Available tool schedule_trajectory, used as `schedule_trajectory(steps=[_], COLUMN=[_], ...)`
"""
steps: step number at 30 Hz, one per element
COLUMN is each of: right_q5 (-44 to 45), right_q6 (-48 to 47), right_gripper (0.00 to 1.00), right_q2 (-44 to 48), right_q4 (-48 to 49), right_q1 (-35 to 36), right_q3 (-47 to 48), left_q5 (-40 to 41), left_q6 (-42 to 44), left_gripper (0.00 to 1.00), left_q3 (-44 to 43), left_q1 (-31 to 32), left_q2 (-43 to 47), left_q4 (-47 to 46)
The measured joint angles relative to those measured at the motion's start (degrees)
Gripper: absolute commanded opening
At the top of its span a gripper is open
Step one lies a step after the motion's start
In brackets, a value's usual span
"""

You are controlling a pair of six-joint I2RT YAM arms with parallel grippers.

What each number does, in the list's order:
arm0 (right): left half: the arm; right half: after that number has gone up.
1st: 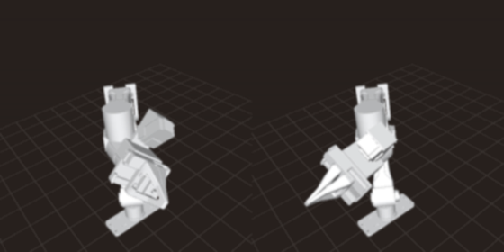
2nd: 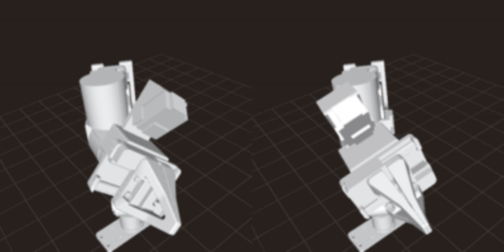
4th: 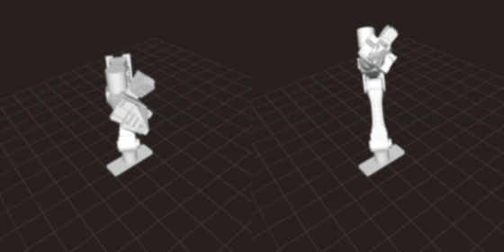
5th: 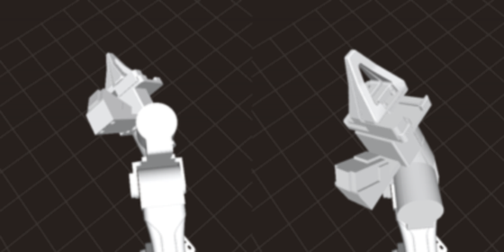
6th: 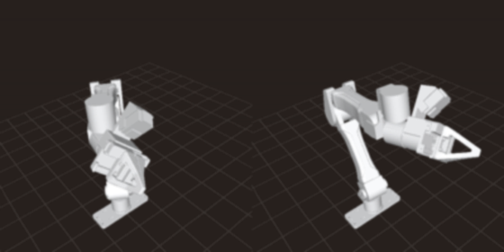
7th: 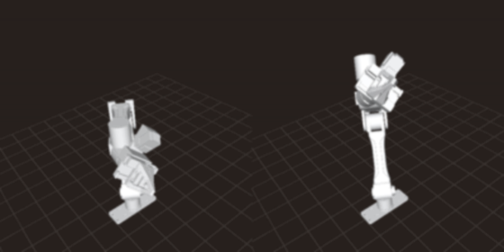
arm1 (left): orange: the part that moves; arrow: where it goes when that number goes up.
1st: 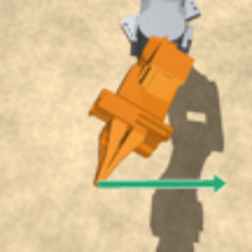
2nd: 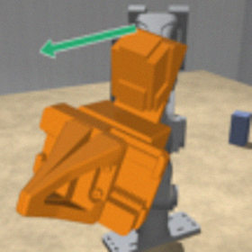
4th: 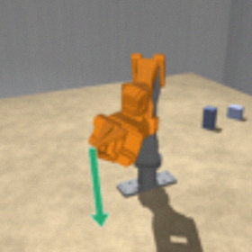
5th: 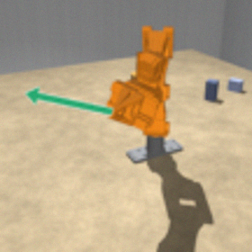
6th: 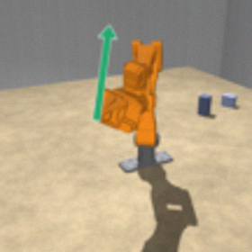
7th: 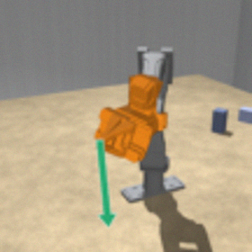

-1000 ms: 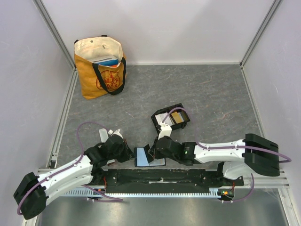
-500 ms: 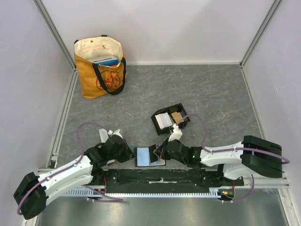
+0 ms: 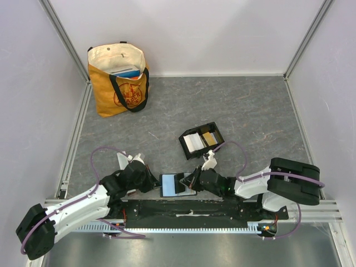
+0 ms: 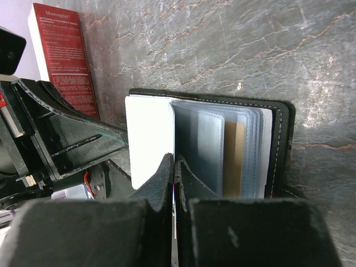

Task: Put the credit cards into the card holder
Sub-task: Insert the credit card into the card holder.

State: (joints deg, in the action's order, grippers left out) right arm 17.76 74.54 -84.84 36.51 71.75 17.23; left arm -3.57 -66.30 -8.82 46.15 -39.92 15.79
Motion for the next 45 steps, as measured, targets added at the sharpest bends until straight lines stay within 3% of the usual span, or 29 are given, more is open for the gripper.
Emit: schedule_trajectory(steps=[17,26,31,34,38,40,45], right_q5=[0.0,0.0,-1.1,-1.5,-1.6,-1.3,0.4], right_q6=[4.1,4.9,4.7,4.7,3.3,2.3,-0.8], right_gripper=[0.0,0.0,0.0,0.08,0.32,0.5,0.61], right_q2=[-5.7,-2.2,-6.6,-8.9,-8.7,-7.3,1.4], right_q4=[8.9,3.2,3.8,5.0,1.6,-1.9,-12.1], right_q1=[1.8,3.0,3.0,3.0,3.0,3.0,3.5], right_q3=[-0.8,-0.7,2.6,3.9,6.0,6.7,7.5], left_q5=[0.2,0.6,0.9,1.1,1.7,1.7,1.7], left_q6=[-0.3,-0.3,-0.3,-0.3,-0.3,-0.3,-0.3], left_gripper=[0.02,0.02,0.02,0.02,0.02,0.02,0.02], left_q3=[0.2,0.5,0.6,0.6,0.7,0.7,0.7], left_q1=[0.0,0.0,0.0,0.0,0.0,0.0,0.0], left_q2=[0.4,2.1,2.2,2.1,2.3,2.6,3.7], left_q4=[0.2,0.4,0.4,0.5,0.9,0.8,0.7])
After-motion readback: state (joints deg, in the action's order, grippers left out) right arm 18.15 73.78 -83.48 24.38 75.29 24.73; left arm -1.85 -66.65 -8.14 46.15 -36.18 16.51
